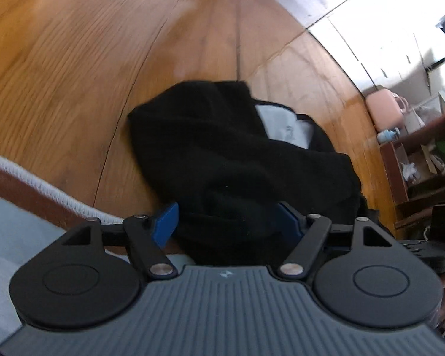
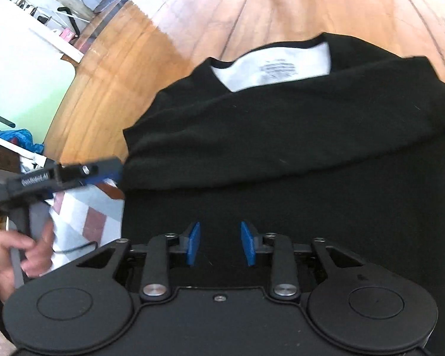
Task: Fold clothes
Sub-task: 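Fold the hem up toward the collar with both grippers, then release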
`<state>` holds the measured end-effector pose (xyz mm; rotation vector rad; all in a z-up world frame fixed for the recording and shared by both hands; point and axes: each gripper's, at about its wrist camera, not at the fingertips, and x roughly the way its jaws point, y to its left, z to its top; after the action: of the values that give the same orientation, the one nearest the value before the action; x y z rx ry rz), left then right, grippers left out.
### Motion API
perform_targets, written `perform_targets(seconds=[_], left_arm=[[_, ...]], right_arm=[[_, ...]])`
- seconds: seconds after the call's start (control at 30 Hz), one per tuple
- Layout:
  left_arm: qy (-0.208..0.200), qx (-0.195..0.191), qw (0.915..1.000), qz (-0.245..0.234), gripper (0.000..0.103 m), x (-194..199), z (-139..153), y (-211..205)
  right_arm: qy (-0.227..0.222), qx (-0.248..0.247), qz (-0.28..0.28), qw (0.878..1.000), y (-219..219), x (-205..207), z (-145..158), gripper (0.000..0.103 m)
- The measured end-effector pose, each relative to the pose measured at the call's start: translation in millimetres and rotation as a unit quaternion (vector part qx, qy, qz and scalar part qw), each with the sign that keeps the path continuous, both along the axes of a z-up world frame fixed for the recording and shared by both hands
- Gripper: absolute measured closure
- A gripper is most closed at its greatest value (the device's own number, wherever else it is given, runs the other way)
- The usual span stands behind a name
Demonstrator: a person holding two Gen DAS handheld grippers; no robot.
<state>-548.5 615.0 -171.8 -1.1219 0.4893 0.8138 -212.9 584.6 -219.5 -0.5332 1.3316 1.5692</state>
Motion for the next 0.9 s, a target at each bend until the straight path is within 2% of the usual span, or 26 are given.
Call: perform_targets(seconds=[0.03, 0.07, 0.1, 0.17, 0.2, 0.27, 0.33, 0.37, 0.47, 0.57, 0.67, 0.7, 0.8, 0.9], left_arm=[[0.006, 0.001, 1.0, -0.004, 0.048, 0.6, -1.5, -0.2], [0.017, 0.007, 0.9996, -0.019, 0.066, 4.5, -0.3, -1.6], [0.032, 0.013, 0.9986, -0.041, 0.094, 11.6, 1.5, -3.3], [0.032, 0.016, 0.9974, -0.063, 0.095, 21.1, 5.6, -5.0], [0.027, 0.016, 0.9971, -0.07, 0.095, 25.0, 7.7, -5.5], [0.037, 0.011, 0.9966, -0.072, 0.095, 27.3, 6.7, -3.7], [0.072, 0.017, 0.995, -0.067, 0.093, 26.7, 6.2, -2.1], [0.065, 0.009, 0.9957, -0.066, 0.093, 22.5, 5.4, -0.7], [0.033, -0.017, 0.9977, -0.056, 0.093, 13.7, -2.5, 3.5], [0.001, -0.043, 0.9981, -0.044, 0.093, 5.2, -11.3, 4.3], [-0.032, -0.062, 0.9971, -0.03, 0.093, -8.0, -18.0, 2.6], [-0.043, -0.068, 0.9965, -0.025, 0.093, -11.9, -20.5, 2.2], [-0.075, -0.089, 0.9932, -0.006, 0.093, -20.2, -30.6, 2.5], [-0.083, -0.094, 0.992, 0.006, 0.093, -21.8, -34.0, 3.9]], right_arm=[[0.013, -0.002, -0.009, 1.0, 5.6, -0.9, -3.0, 0.06], [0.027, -0.005, -0.022, 0.999, 10.4, 0.1, -6.0, 0.058], [0.041, -0.007, -0.033, 0.999, 14.5, 0.5, -9.4, 0.054], [0.057, -0.01, -0.045, 0.997, 22.9, -1.9, -15.2, 0.041], [0.04, -0.008, -0.034, 0.999, 27.0, -7.4, -14.2, 0.036], [-0.011, 0.007, 0.001, 1.0, 33.4, -21.6, -7.6, 0.036], [-0.038, 0.037, 0.036, 0.998, 39.4, -33.7, 3.3, 0.036], [-0.039, 0.048, 0.045, 0.997, 43.6, -37.5, 7.9, 0.036], [-0.011, 0.06, 0.052, 0.997, 66.7, -45.4, 19.3, 0.036], [0.006, 0.051, 0.091, 0.995, 104.4, -70.9, 24.5, 0.036], [0.064, -0.015, 0.162, 0.985, 148.0, -110.9, 14.0, 0.036], [0.059, -0.025, 0.176, 0.982, 157.5, -125.2, 10.8, 0.036], [0.007, -0.033, 0.203, 0.979, 169.9, -160.1, -0.2, 0.036], [-0.051, -0.042, 0.226, 0.972, 173.6, -187.8, -15.9, 0.036]])
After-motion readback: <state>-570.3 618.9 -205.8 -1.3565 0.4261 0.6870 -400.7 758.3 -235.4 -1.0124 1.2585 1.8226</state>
